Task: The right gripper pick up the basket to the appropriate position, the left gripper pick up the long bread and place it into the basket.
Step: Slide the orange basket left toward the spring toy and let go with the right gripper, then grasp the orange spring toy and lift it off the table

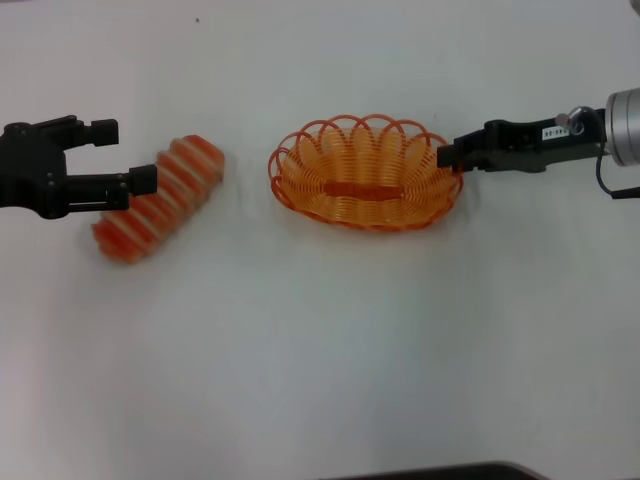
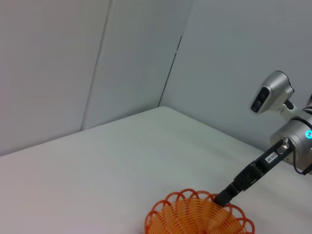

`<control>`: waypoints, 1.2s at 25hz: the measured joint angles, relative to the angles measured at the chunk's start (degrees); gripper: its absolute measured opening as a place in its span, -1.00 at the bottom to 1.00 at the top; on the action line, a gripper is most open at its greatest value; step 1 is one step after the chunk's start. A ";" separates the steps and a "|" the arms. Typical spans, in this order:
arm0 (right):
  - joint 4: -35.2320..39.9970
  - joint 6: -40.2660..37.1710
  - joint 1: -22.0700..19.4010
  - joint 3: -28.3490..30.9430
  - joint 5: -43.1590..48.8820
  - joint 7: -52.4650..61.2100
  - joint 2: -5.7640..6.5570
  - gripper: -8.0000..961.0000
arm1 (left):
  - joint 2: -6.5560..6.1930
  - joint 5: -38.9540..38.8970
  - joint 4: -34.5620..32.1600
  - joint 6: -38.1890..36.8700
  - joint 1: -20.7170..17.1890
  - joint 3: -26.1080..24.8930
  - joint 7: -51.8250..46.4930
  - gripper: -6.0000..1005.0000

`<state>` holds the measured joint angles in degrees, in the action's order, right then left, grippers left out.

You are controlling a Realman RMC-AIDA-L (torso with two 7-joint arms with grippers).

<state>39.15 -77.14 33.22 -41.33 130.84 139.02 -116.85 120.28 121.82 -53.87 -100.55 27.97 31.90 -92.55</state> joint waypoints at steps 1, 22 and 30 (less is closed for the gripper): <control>0.29 0.00 0.05 0.10 -0.49 -0.20 0.13 -0.68 | 0.05 0.00 0.00 -0.02 -0.08 0.00 0.00 0.85; 18.63 -33.61 -3.27 3.86 -6.40 -41.36 4.43 0.57 | 0.85 5.39 -13.21 2.52 0.60 10.90 -24.10 0.85; 18.29 -32.73 -3.12 4.12 -4.69 -41.30 3.88 0.55 | 3.87 23.57 -21.11 16.86 3.93 30.36 -42.83 0.85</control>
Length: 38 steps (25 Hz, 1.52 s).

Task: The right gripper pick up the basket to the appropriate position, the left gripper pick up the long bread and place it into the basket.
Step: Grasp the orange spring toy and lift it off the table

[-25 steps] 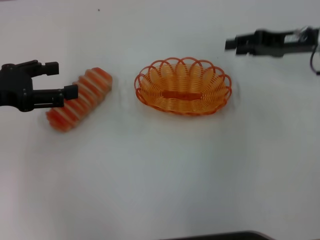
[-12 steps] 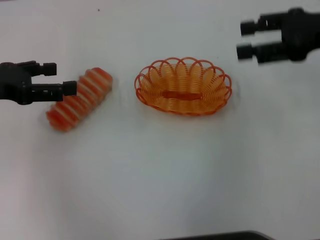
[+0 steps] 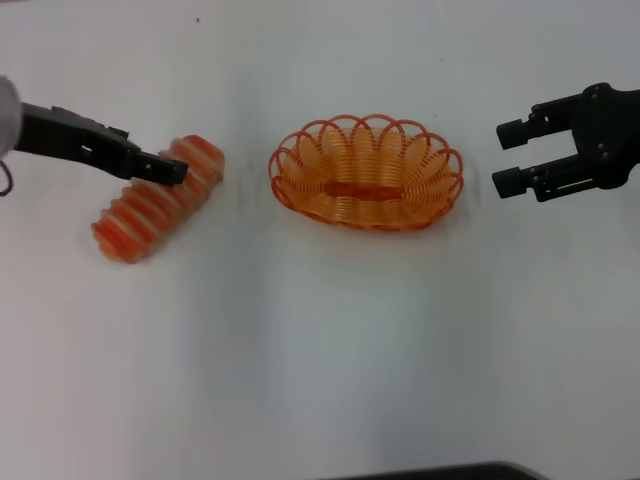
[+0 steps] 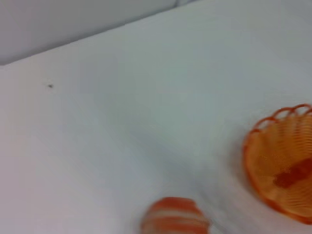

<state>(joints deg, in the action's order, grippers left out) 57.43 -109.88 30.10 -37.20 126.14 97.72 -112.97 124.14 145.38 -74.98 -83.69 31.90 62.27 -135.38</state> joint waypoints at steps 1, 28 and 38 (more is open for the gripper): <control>0.00 0.15 -0.10 0.01 0.02 -0.02 -0.11 0.55 | -0.08 0.89 0.69 2.37 0.05 2.34 -1.17 0.85; 0.43 1.29 0.85 0.47 -0.14 0.59 -0.83 0.55 | -0.15 3.49 9.86 14.36 1.20 9.95 -2.06 0.10; 0.59 0.84 -0.37 2.77 0.05 2.74 1.37 0.55 | -0.37 1.96 -0.82 9.58 0.61 7.08 0.10 -0.11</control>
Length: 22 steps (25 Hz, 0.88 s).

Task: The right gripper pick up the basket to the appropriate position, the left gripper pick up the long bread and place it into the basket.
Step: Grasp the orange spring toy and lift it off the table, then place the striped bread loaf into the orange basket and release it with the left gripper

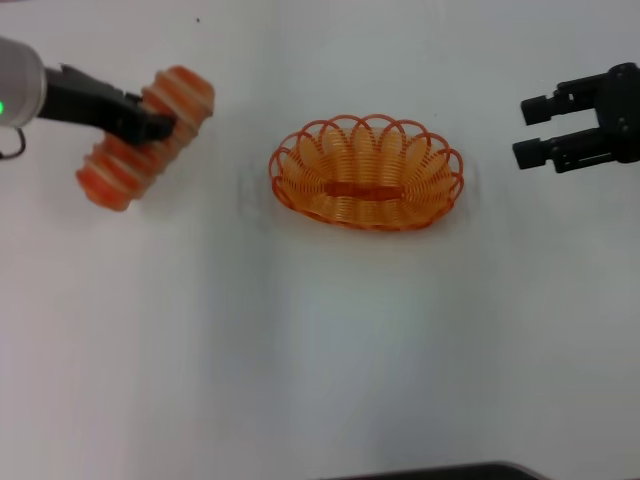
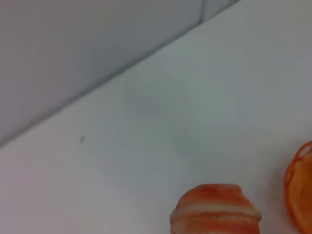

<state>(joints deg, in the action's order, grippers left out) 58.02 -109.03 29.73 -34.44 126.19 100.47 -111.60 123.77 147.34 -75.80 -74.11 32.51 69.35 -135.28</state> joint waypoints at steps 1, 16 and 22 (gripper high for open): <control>-0.01 0.00 -0.19 0.26 0.01 0.10 0.19 0.55 | 0.00 -0.91 -0.93 -0.95 0.86 -0.33 0.91 -0.12; -0.49 -0.72 -0.87 0.33 0.15 0.17 -0.14 0.55 | 0.70 -11.33 24.27 -0.45 22.66 5.43 13.98 -0.38; -0.58 -0.84 -0.97 -0.16 0.24 0.17 -0.46 0.55 | 0.77 -14.58 25.21 3.54 21.91 9.76 13.85 -0.23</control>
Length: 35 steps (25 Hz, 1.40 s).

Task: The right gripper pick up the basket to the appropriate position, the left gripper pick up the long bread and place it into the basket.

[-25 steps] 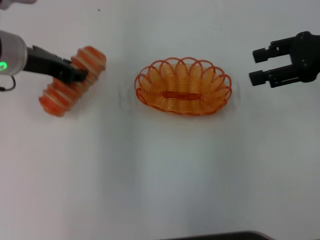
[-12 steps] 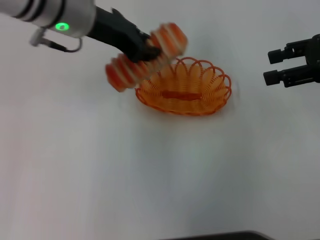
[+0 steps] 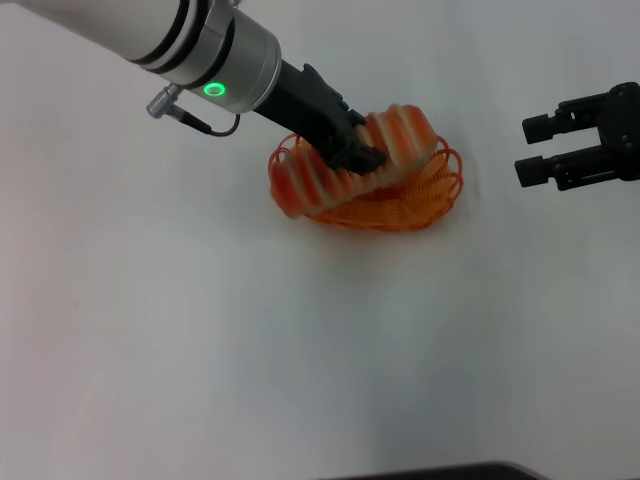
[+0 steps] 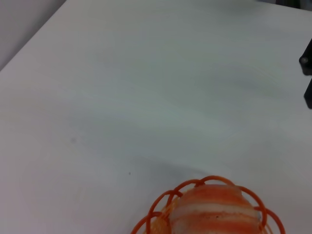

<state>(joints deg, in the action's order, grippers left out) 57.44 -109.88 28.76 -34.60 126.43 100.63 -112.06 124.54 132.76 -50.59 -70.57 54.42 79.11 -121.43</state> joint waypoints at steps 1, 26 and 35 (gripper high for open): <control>-0.03 0.00 0.00 -0.02 0.01 0.00 -0.02 0.55 | -0.02 -0.54 -0.19 0.02 -0.39 -0.01 0.02 -0.17; -0.05 0.02 0.40 -1.65 0.76 1.26 -0.59 0.55 | -7.16 -13.18 -11.81 -33.25 -30.35 -36.55 11.11 0.86; -0.13 0.13 0.58 -3.12 0.84 1.36 -0.84 0.55 | -7.23 -13.41 -8.76 -33.25 -31.30 -37.99 13.35 0.86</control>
<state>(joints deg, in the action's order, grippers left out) 57.31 -109.74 29.34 -37.72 127.28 101.99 -112.90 117.31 119.35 -59.34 -103.82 23.12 41.12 -108.08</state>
